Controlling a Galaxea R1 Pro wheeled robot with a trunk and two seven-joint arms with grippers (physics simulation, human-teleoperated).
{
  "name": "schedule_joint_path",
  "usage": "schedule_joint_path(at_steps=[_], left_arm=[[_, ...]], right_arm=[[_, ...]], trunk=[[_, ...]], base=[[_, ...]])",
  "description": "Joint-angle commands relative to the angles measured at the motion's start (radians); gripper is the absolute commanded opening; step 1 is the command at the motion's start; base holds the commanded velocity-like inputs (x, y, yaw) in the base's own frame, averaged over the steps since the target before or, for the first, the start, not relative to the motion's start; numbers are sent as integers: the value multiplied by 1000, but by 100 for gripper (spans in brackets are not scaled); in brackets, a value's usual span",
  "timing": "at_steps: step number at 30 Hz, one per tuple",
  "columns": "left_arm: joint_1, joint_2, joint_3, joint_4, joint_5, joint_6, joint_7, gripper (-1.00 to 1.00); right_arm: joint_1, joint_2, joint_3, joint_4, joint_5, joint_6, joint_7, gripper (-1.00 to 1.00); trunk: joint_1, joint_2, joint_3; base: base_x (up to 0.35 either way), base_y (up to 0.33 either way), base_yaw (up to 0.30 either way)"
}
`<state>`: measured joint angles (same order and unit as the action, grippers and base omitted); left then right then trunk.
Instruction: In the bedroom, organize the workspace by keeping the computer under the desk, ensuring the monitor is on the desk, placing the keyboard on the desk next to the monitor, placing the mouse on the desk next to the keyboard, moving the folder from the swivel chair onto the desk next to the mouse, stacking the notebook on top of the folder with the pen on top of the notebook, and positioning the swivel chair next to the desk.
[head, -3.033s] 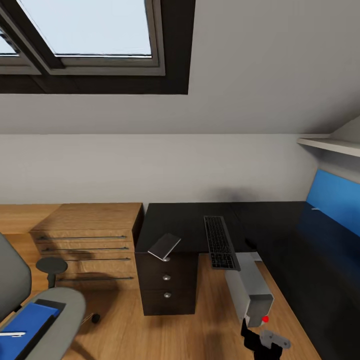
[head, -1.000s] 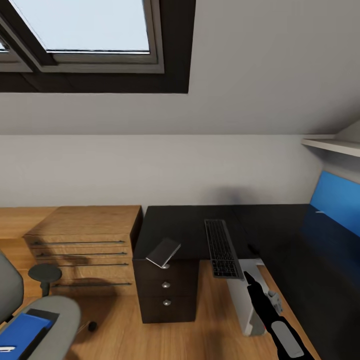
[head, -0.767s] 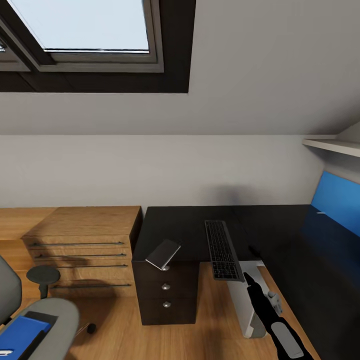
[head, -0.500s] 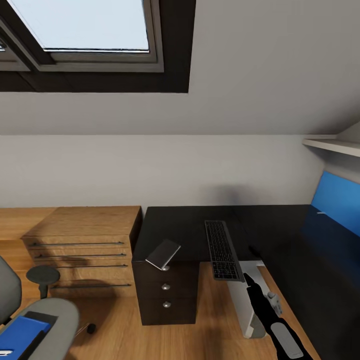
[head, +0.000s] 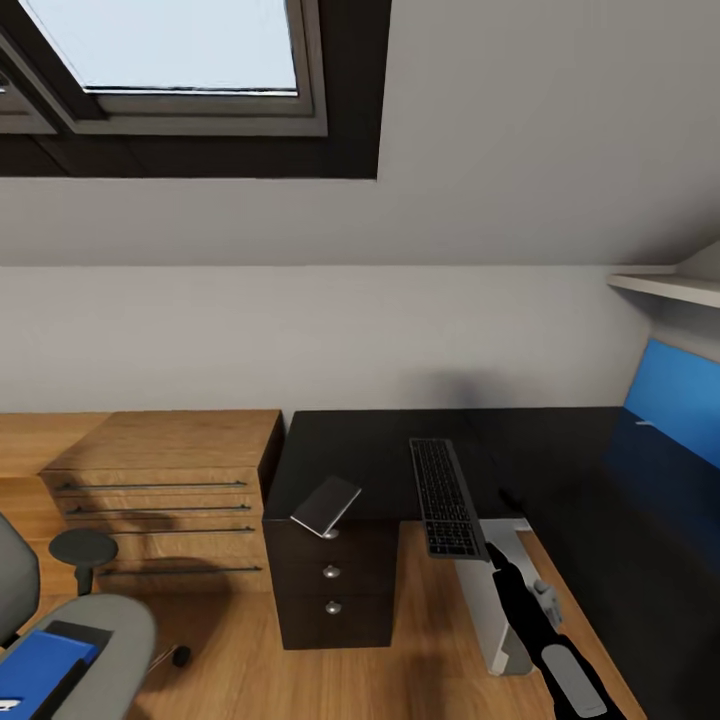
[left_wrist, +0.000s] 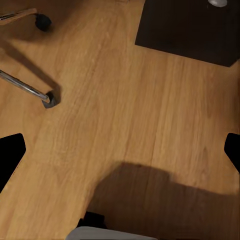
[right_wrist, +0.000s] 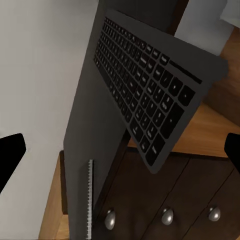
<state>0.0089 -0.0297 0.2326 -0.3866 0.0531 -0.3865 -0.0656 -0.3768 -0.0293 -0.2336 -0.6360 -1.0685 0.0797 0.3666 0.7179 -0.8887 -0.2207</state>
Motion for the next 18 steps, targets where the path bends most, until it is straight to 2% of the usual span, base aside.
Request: schedule_joint_path(at_steps=[1, 4, 7, 9, 12, 15, 18], left_arm=[[0, -2, 4, -16, 5, 1, -6, 100], [0, -16, 4, -65, 3, 13, -3, 100], [0, -41, 2, -116, -4, 51, 2, 100], [0, -58, 1, -160, -21, 106, 12, 100], [0, -75, 1, -230, -53, 225, 62, 100], [0, -89, 0, -317, -66, 307, 118, 100], [0, -100, -1, -395, -70, 358, 137, 100]], right_arm=[[-1, 0, -3, 0, -10, 8, 8, 100], [-1, 0, -3, 0, -10, 8, 17, 100], [-1, 0, -3, 1, -10, 8, 20, 100], [-1, 0, -3, 1, -9, 8, 22, 100], [-1, 0, -3, 1, -9, 8, 23, 100], [-1, -1, -4, 1, -8, 8, 23, 100], [-1, -1, -4, 1, -8, 8, 23, 100]], trunk=[[4, -8, -4], [16, -29, -14], [27, -50, -23], [35, -64, -29], [46, -85, -39], [58, -106, -48], [69, -127, -58]], base=[[0, 0, 0], [0, 0, 0], [0, 0, 0], [0, 0, 0], [0, 0, 0], [0, 0, 0], [0, 0, 0]])
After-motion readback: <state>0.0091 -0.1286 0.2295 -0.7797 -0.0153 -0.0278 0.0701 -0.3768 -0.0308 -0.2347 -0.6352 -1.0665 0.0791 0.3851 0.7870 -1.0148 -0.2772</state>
